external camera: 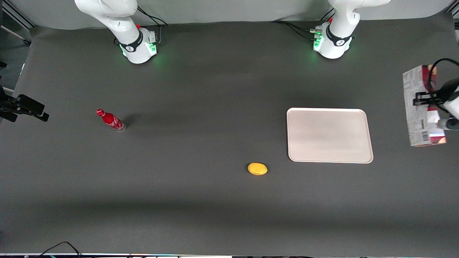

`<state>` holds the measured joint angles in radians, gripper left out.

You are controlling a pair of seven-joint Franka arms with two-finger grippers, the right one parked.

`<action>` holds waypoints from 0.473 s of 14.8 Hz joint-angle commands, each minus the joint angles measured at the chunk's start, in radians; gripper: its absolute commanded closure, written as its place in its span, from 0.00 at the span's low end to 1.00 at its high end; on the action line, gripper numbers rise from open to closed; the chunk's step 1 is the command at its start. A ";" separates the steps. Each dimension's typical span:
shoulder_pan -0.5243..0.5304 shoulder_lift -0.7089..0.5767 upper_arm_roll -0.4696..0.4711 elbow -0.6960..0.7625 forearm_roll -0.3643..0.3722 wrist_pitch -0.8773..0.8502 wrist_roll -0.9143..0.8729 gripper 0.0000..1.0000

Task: Place red cookie box on tray
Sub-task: 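Carry the held box over the white tray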

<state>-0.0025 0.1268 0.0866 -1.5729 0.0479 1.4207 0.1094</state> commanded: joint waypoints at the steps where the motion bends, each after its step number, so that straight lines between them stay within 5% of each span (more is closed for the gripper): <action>1: 0.016 -0.205 0.008 -0.561 0.029 0.413 0.003 1.00; 7: 0.012 -0.078 0.005 -0.835 0.030 0.921 0.003 1.00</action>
<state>0.0160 0.0355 0.0969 -2.3004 0.0620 2.1642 0.1121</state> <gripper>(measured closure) 0.846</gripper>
